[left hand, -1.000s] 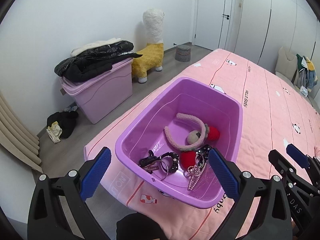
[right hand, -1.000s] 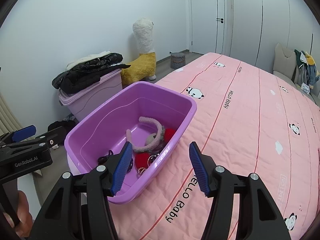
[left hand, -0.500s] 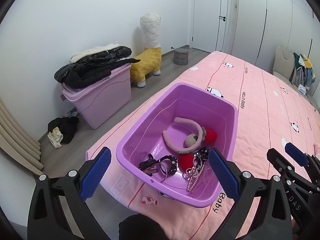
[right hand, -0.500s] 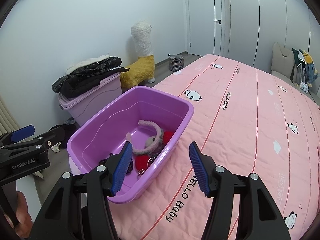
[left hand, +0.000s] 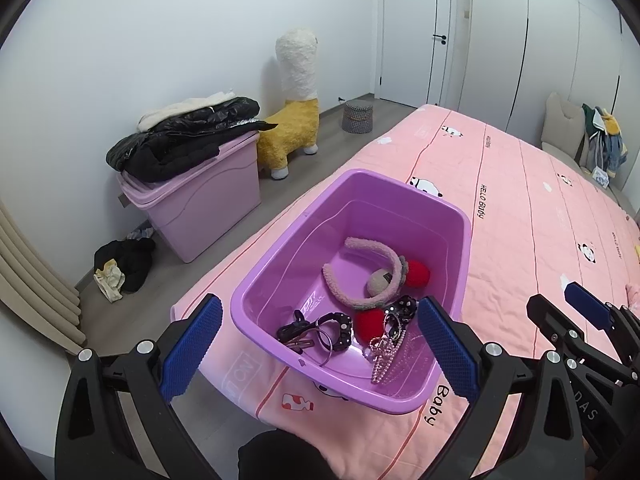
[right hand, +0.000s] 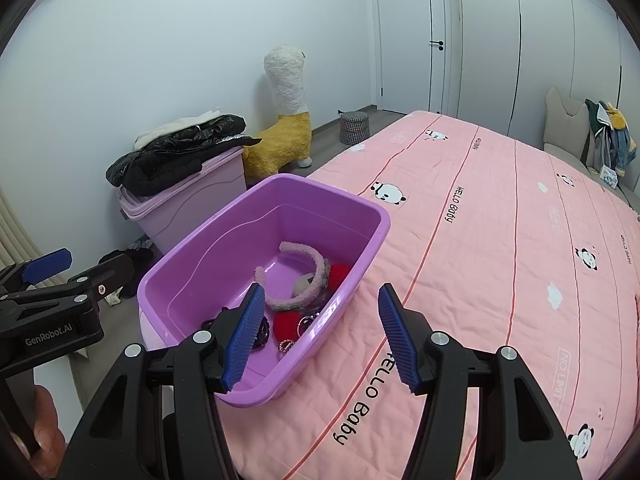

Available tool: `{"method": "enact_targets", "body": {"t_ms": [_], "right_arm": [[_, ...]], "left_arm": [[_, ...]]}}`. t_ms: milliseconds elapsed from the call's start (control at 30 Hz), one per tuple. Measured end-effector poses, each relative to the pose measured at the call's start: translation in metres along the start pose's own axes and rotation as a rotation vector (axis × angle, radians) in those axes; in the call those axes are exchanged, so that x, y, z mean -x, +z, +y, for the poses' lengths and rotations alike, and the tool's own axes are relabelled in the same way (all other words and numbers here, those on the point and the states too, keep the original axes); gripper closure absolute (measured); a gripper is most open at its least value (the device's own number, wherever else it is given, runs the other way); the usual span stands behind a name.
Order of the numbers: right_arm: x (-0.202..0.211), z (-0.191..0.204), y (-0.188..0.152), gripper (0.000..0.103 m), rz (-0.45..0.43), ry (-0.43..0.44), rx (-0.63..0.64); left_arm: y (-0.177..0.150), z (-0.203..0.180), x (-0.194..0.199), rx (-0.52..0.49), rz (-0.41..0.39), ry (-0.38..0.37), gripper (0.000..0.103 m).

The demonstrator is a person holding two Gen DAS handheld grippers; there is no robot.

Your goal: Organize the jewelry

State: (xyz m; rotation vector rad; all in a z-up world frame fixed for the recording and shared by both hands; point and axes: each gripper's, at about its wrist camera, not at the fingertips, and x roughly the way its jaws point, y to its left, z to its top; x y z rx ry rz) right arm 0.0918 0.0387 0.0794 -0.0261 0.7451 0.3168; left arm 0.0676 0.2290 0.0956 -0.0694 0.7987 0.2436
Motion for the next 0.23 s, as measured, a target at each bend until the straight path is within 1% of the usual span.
{"method": "enact_targets", "body": {"t_ms": [100,233], "right_arm": [[0.0017,0.0012,0.0005,0.046,-0.002,-0.001,0.003],[0.0041,0.0014,0.0004,0.044,-0.008,-0.005,0.002]], "left_arm": [[0.0007,0.0017,0.0023,0.012,0.001,-0.006,0.007],[0.0012,0.0003,0.0031,0.002,-0.002,-0.005,0.007]]}}
